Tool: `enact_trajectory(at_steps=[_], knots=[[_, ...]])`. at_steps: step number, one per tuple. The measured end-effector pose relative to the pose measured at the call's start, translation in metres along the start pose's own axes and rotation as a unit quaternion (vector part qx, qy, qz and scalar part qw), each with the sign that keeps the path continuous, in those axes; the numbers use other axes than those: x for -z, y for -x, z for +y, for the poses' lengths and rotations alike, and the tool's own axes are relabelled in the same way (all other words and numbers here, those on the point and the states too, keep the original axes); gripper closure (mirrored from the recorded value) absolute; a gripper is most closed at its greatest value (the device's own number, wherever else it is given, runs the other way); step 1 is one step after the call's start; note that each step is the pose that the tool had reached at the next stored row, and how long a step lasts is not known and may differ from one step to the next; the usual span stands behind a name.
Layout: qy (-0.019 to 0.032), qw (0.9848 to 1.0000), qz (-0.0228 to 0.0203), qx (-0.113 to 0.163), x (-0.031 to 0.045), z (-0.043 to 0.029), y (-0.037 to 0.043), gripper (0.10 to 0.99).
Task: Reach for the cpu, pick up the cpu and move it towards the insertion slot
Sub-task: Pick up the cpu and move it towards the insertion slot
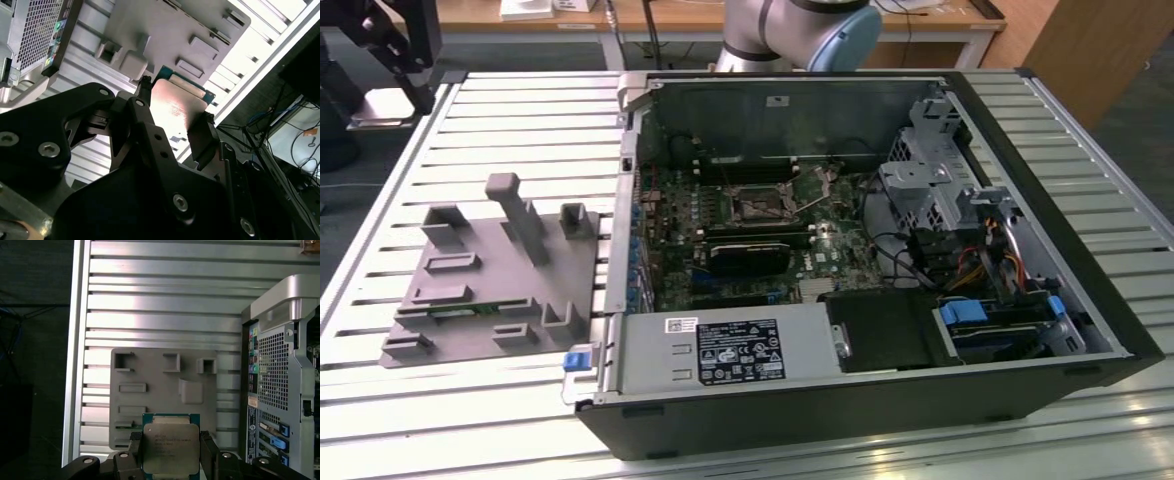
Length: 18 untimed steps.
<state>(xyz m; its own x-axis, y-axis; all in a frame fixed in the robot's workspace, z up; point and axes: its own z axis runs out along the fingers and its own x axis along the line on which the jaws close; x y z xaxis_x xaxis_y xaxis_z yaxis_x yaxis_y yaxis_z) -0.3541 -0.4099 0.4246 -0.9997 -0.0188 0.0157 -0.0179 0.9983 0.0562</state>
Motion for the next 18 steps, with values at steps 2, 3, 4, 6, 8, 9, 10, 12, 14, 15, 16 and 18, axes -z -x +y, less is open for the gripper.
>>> enact_trajectory(at_steps=[2,3,4,6,8,9,10,12,14,15,16,18], knots=[[0.0,1.0,0.0,0.0,0.0,0.0,0.0009,0.545],[0.0,1.0,0.0,0.0,0.0,0.0,0.0014,0.545],[0.0,1.0,0.0,0.0,0.0,0.0,0.0019,0.545],[0.0,1.0,0.0,0.0,0.0,0.0,0.003,0.545],[0.0,1.0,0.0,0.0,0.0,0.0,0.0042,0.545],[0.0,1.0,0.0,0.0,0.0001,-0.0001,0.005,0.545],[0.0,1.0,0.0,0.0,0.0,-0.0001,0.0057,0.545],[0.0,1.0,0.0,0.0,0.0001,-0.0001,0.0076,0.545],[0.0,1.0,0.0,0.0,0.0001,-0.0002,0.01,0.545],[0.0,1.0,0.0,0.0,0.0002,-0.0002,0.0116,0.545],[0.0,1.0,0.0,0.0,0.0002,-0.0002,0.0134,0.545],[0.0,1.0,0.0,0.0,0.0003,-0.0003,0.0169,0.545]])
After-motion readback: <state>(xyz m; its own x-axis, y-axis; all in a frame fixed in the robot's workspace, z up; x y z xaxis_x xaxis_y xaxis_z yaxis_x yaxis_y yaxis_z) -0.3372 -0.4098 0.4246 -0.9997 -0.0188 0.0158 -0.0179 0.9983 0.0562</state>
